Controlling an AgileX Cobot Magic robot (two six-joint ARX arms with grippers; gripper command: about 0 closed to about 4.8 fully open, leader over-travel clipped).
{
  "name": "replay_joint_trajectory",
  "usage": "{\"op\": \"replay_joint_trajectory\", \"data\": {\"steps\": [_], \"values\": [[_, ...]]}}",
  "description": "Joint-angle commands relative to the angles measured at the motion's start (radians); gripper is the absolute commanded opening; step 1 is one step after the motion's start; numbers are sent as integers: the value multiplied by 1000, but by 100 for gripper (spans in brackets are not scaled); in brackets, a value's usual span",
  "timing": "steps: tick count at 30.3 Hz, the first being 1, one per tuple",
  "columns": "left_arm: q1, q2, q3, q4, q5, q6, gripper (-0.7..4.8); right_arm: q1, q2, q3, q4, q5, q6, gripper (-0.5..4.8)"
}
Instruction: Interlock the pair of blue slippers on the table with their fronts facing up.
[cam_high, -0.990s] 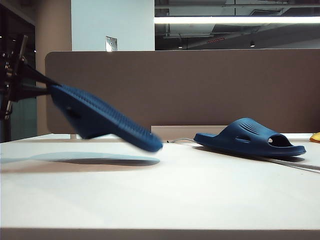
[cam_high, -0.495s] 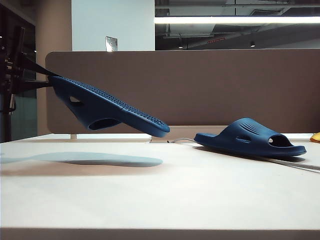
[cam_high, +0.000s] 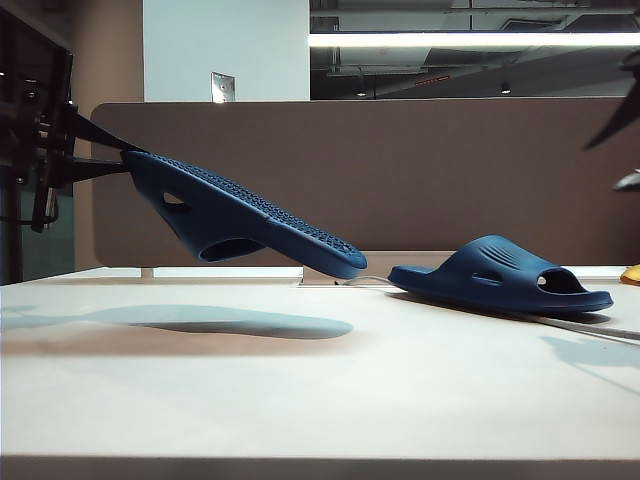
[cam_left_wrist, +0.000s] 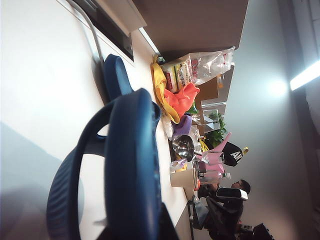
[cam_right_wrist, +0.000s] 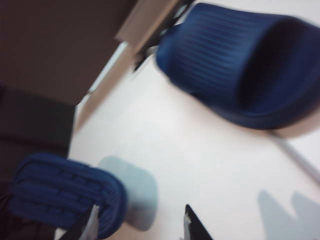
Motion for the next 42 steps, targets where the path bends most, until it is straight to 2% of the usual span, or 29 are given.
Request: {"op": "replay_joint_trajectory", "data": {"steps": [1, 5, 8, 9, 11, 12, 13, 15, 18, 20, 22, 23, 25, 27, 29, 33, 38, 40, 42], "values": [[0, -3, 2, -40, 1, 24, -6, 2, 34, 19, 28, -67, -42, 215], [0, -3, 2, -97, -40, -15, -6, 2, 34, 19, 25, -126, -173, 210], [0, -3, 2, -96, -59, -82, -6, 2, 34, 19, 27, -166, -351, 210], [0, -3, 2, -96, -62, -101, -6, 2, 34, 19, 25, -160, -445, 210], [0, -3, 2, -97, -66, -154, -6, 2, 34, 19, 19, -101, -600, 210], [0, -3, 2, -97, -71, -185, -6, 2, 34, 19, 11, -68, -635, 209], [0, -3, 2, -96, -75, -255, -6, 2, 34, 18, -6, -4, -671, 209], [0, -3, 2, -95, -84, -314, -6, 2, 34, 18, -30, 61, -688, 209], [0, -3, 2, -93, -83, -303, -6, 2, 34, 16, -33, 71, -687, 208], [0, -3, 2, -38, -57, -198, -6, 2, 34, 16, -33, 63, -674, 207], [0, -4, 2, 50, 25, -68, -6, 2, 34, 16, -32, 61, -569, 198], [0, -4, 2, 95, 64, -27, -6, 2, 34, 16, -31, 68, -483, 174], [0, -4, 2, 119, 77, 11, -6, 2, 35, 16, -31, 120, -393, 167], [-1, -4, 2, 125, 76, 32, -6, 1, 38, 17, -31, 173, -339, 168], [-6, -4, 2, 122, 74, 32, -6, 1, 71, 24, -20, 169, -269, 171], [-29, -4, 2, 122, 76, 31, -6, 2, 233, 74, 145, 29, -104, 171], [-38, -4, 1, 113, 77, 19, -6, 0, 420, 194, 178, 25, -58, 178], [-38, -4, 1, 105, 72, 8, -6, 0, 485, 244, 178, 10, -44, 215], [-37, -4, 1, 105, 72, -3, -6, 0, 534, 278, 182, 12, -25, 227]]}}
